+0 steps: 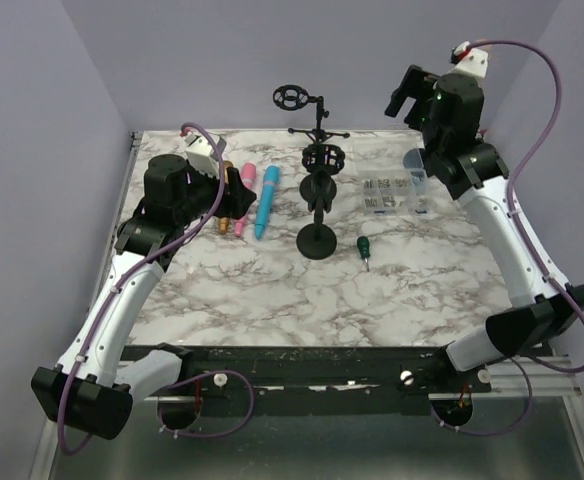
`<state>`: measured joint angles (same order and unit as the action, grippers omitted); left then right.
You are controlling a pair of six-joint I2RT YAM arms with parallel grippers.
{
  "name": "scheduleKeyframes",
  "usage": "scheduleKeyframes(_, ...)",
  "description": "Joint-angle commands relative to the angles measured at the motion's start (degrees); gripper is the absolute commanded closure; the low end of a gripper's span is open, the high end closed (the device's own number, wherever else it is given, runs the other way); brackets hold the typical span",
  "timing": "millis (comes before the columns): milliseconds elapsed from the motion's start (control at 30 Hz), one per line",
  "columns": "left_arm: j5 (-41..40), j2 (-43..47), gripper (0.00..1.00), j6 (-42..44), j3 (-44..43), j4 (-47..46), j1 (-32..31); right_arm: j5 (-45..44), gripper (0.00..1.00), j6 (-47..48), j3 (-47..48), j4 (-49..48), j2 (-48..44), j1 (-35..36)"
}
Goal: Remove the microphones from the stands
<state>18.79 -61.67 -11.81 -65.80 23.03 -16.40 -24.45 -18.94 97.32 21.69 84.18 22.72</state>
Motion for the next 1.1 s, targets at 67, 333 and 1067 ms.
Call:
scheduleKeyframes(67,0.55,0.97,0.34,0.04,1.12,-1.54,-1.13,-11.53,0.0,5.95,10.99,-3.22,9.88,-8.98)
scheduleKeyframes(333,1.72,1.35,0.34,-0.32,0.85,-1.77,-1.27,-7.73,0.0,7.65,24.05,-5.32,22.49,-16.81)
scheduleKeyframes(1067,1.53,-1.78,0.34,0.47,-0.01,-1.05,-1.18,-8.22,0.0,17.82,41.06,-15.92,47.09,-21.8)
